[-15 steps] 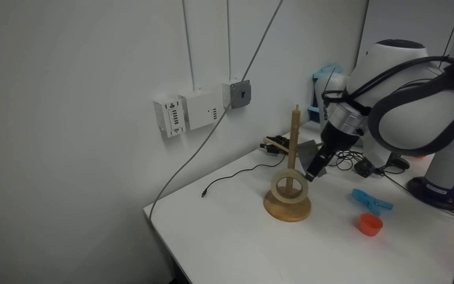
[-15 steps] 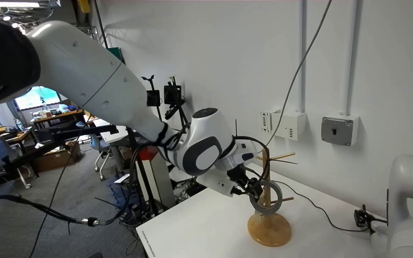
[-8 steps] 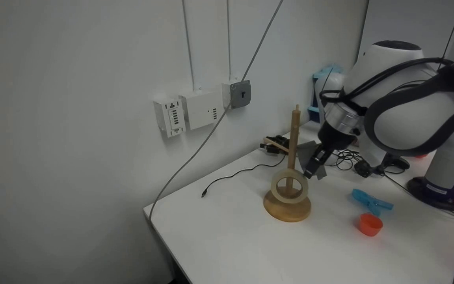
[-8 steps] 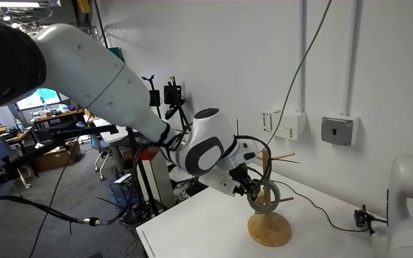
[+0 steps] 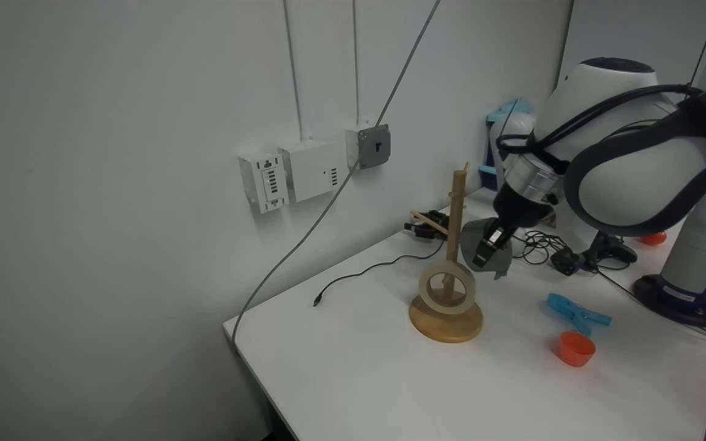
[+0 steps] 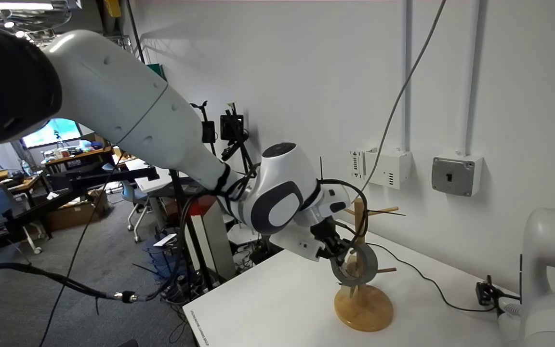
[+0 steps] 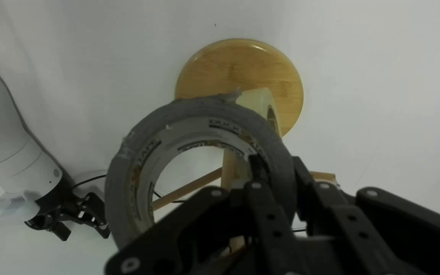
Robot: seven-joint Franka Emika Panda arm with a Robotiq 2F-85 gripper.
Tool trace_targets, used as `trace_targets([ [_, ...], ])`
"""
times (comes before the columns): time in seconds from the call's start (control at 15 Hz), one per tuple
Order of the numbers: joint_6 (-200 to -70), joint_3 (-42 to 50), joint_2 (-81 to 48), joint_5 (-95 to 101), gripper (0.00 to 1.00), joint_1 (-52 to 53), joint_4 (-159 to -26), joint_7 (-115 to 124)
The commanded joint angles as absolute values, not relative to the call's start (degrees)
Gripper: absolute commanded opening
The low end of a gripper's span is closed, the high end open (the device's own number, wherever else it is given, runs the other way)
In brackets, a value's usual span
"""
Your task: Get the orange cup from the wooden stand and put it on the table, then get the grey masking tape and place it around the orange cup
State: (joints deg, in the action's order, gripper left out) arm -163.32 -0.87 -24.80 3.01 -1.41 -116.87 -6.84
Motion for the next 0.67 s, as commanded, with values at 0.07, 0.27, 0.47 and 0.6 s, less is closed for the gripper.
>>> trace_targets([
  [0.07, -163.90, 0.01, -24.41, 4.01, 0.05, -1.44, -116.65, -6.94],
  [0.27, -163.41, 0.24, -23.86, 3.98, 0.05, -1.20, -116.90, -6.43],
  [0.47, -162.45, -0.05, -23.26, 3.61, 0.05, -0.99, -117.05, -5.99],
  [0.6, -161.67, -0.48, -22.69, 3.29, 0.05, -0.90, -117.25, -5.99],
])
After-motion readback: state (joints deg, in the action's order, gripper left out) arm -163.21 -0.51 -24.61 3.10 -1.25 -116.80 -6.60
